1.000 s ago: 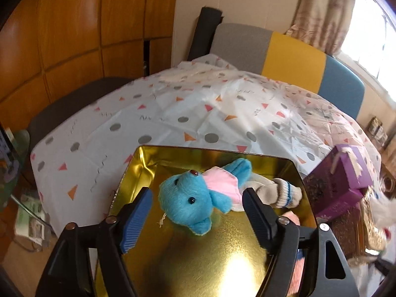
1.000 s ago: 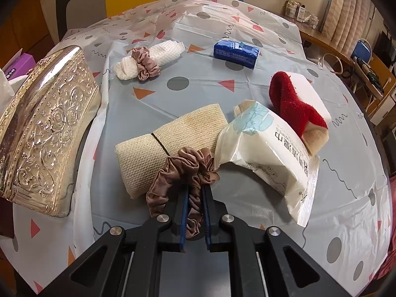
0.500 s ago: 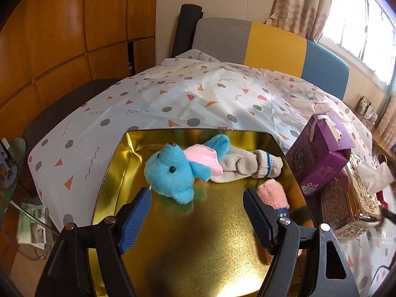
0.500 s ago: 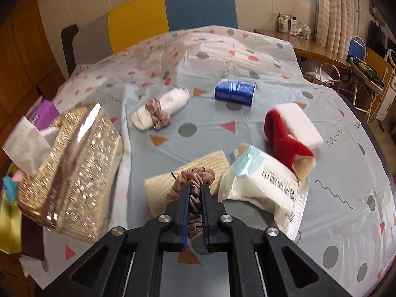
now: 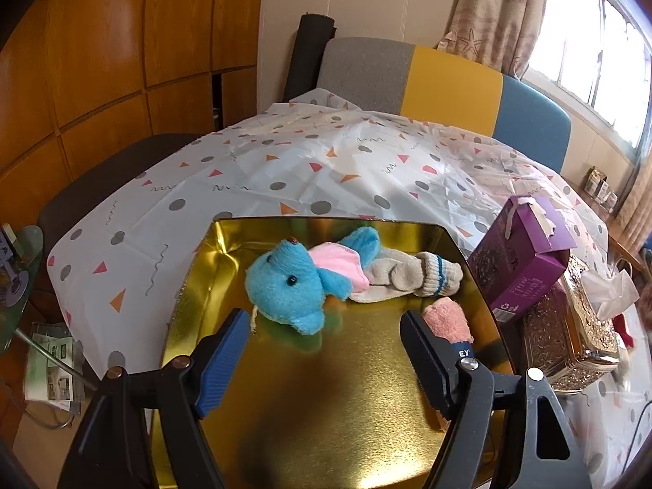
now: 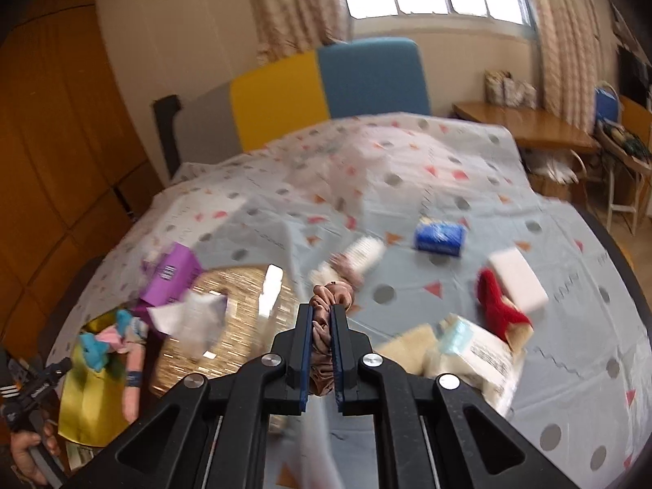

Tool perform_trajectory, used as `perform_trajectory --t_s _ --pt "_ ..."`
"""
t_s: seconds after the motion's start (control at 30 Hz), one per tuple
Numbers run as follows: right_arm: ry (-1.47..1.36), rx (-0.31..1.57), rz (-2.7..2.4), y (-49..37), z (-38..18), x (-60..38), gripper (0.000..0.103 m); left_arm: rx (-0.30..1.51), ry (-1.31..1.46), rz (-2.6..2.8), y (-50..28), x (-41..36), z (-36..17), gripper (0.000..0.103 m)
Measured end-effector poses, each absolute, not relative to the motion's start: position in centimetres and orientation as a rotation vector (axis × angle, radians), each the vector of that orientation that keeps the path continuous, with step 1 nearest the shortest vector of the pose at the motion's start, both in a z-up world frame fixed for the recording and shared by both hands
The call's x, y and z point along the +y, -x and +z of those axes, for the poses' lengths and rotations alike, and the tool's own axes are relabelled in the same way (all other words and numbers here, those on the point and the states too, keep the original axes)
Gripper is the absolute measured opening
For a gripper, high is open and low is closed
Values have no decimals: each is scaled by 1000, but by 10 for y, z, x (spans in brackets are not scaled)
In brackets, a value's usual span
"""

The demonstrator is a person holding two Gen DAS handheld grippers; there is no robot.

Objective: Organize soft objects
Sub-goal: 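Carry the brown scrunchie with the right gripper into the gold tray and release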

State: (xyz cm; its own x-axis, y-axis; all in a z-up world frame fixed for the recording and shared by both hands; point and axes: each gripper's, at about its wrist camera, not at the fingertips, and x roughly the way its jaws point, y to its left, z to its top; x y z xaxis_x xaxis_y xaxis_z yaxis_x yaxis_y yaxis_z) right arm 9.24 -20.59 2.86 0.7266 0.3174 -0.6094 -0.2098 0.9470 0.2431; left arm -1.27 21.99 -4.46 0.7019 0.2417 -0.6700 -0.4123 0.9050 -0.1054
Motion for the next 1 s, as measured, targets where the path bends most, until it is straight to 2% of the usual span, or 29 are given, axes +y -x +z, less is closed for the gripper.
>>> perform_trajectory --t_s 0.27,0.37,0.53,0.6,0.73,0.77,1.0 --pt "-73 632 656 -73 75 -75 7 694 271 425 25 240 -43 77" --pt "-46 700 770 -74 61 -20 7 691 284 441 30 249 -43 77" --pt "-44 894 873 -91 3 67 8 678 288 463 38 259 -40 77" --pt "-29 950 886 -96 -19 92 11 676 284 472 41 262 -41 77" --pt "13 986 848 -97 -37 112 34 680 277 487 45 266 -43 77" --pt "16 974 847 -95 -37 112 36 681 276 490 46 267 -44 77" --pt "68 902 807 -82 -29 85 38 683 269 473 43 261 -43 77"
